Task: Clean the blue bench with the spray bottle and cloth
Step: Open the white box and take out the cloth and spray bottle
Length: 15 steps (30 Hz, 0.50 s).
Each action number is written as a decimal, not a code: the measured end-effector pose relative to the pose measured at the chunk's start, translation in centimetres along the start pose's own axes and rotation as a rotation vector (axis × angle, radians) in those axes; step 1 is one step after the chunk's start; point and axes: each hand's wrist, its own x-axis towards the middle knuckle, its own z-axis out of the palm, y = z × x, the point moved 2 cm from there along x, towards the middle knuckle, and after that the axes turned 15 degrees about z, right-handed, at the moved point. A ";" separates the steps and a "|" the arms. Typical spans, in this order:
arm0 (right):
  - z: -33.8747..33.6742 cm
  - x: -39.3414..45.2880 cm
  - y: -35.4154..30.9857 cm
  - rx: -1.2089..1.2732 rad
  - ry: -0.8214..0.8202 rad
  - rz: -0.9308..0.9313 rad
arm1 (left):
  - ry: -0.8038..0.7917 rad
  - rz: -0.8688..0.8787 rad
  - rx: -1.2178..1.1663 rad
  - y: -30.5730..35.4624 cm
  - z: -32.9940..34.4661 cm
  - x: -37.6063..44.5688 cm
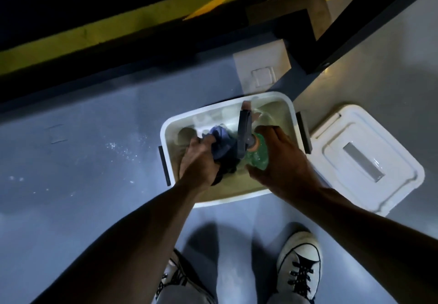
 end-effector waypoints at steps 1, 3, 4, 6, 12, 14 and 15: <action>-0.3 -0.5 -0.2 0.023 0.029 0.011 | 0.041 0.005 -0.032 0.2 -0.4 -0.5; -1.1 -1.8 -0.8 0.066 0.071 0.028 | 0.152 -0.005 -0.135 1.3 -1.5 -1.8; -1.6 -2.6 -1.2 0.090 0.084 0.033 | 0.196 -0.014 -0.171 2.3 -2.3 -2.6; -3.0 -4.7 -2.0 0.135 0.109 0.057 | 0.275 -0.029 -0.238 4.6 -4.1 -4.2; -6.9 -12.1 -2.1 0.217 0.211 0.165 | 0.336 0.029 -0.423 10.3 -8.2 -11.2; -7.1 -14.1 -0.5 0.244 0.238 0.185 | 0.359 0.065 -0.488 11.6 -7.7 -13.8; -6.9 -15.0 0.5 0.266 0.250 0.195 | 0.368 0.081 -0.509 12.0 -7.0 -15.0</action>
